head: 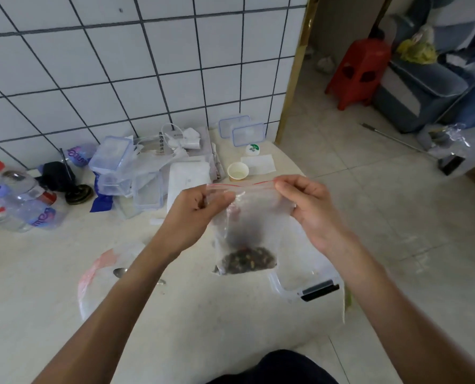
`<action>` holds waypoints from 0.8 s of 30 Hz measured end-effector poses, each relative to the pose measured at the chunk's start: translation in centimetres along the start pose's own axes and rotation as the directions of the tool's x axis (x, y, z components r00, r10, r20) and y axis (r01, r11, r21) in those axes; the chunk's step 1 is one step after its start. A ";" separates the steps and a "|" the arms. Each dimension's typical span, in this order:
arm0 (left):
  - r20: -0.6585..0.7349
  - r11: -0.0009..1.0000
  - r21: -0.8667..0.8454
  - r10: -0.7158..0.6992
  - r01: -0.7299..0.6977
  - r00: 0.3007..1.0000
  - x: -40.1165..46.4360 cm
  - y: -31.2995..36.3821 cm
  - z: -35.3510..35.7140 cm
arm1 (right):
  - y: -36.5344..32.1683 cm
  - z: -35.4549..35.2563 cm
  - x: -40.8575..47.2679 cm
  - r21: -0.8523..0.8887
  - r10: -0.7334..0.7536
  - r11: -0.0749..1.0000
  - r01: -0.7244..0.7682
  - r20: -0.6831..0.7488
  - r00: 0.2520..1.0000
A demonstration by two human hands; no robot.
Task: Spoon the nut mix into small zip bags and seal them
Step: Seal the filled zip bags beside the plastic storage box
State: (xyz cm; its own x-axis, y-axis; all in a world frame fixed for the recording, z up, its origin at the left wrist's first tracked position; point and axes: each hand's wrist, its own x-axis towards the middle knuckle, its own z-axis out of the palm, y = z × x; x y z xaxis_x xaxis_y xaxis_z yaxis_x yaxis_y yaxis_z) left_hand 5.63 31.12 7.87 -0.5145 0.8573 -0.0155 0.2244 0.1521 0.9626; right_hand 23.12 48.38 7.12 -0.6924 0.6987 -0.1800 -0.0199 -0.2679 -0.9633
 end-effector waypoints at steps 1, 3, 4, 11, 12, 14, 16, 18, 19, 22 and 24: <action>0.004 0.999 -0.033 0.022 -0.022 1.000 0.5 0.8 0.7 | -1.0 -0.6 0.1 0.005 -0.041 0.999 0.041 -0.022 0.999; 0.011 0.995 -0.086 0.045 -0.044 0.999 1.8 2.0 2.6 | -2.3 -2.2 0.6 0.010 -0.116 0.993 0.117 -0.084 0.990; 0.007 0.994 -0.099 0.053 -0.052 0.999 2.4 2.2 3.6 | -2.6 -3.1 0.9 0.009 -0.147 0.989 0.149 -0.119 0.982; 0.055 0.980 0.072 -0.189 0.184 0.981 6.5 -3.2 10.9 | 2.8 -8.7 3.5 -0.189 -0.088 0.981 0.033 -0.289 0.953; 0.052 0.965 0.142 -0.229 0.220 0.972 6.9 -4.3 11.7 | 4.1 -9.4 4.0 -0.262 -0.056 0.965 -0.025 -0.300 0.952; 0.072 0.914 0.333 -0.271 0.233 0.960 7.3 -6.1 13.3 | 6.9 -10.3 4.7 -0.453 -0.052 0.888 -0.084 -0.280 0.959; 0.096 0.834 0.526 -0.252 0.166 0.963 7.7 -7.5 15.0 | 9.0 -10.7 5.3 -0.723 -0.119 0.688 -0.062 -0.197 0.973; 0.118 0.681 0.731 -0.194 0.047 0.974 8.1 -8.3 16.9 | 10.5 -10.7 5.8 -0.895 -0.110 0.444 -0.032 -0.090 0.990; 0.137 0.573 0.820 -0.168 -0.016 0.976 8.3 -8.6 17.9 | 10.9 -10.6 6.1 -0.934 -0.070 0.356 -0.034 -0.063 0.996; 0.200 0.290 0.948 -0.231 -0.129 0.952 9.1 -9.4 20.0 | 11.9 -10.0 6.8 -0.987 0.011 0.160 0.009 0.011 1.000; 0.186 0.206 0.970 -0.286 -0.129 0.940 9.4 -10.2 20.1 | 12.5 -9.7 7.1 -0.993 0.031 0.098 0.066 0.069 0.997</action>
State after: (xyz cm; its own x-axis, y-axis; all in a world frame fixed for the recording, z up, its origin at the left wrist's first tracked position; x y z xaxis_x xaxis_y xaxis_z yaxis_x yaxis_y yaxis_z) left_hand 15.13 47.55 -7.54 -0.3944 0.8538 -0.3399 0.9153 0.3978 -0.0627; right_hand 24.96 56.47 -8.15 -0.7411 0.6424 -0.1953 0.6685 0.6788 -0.3039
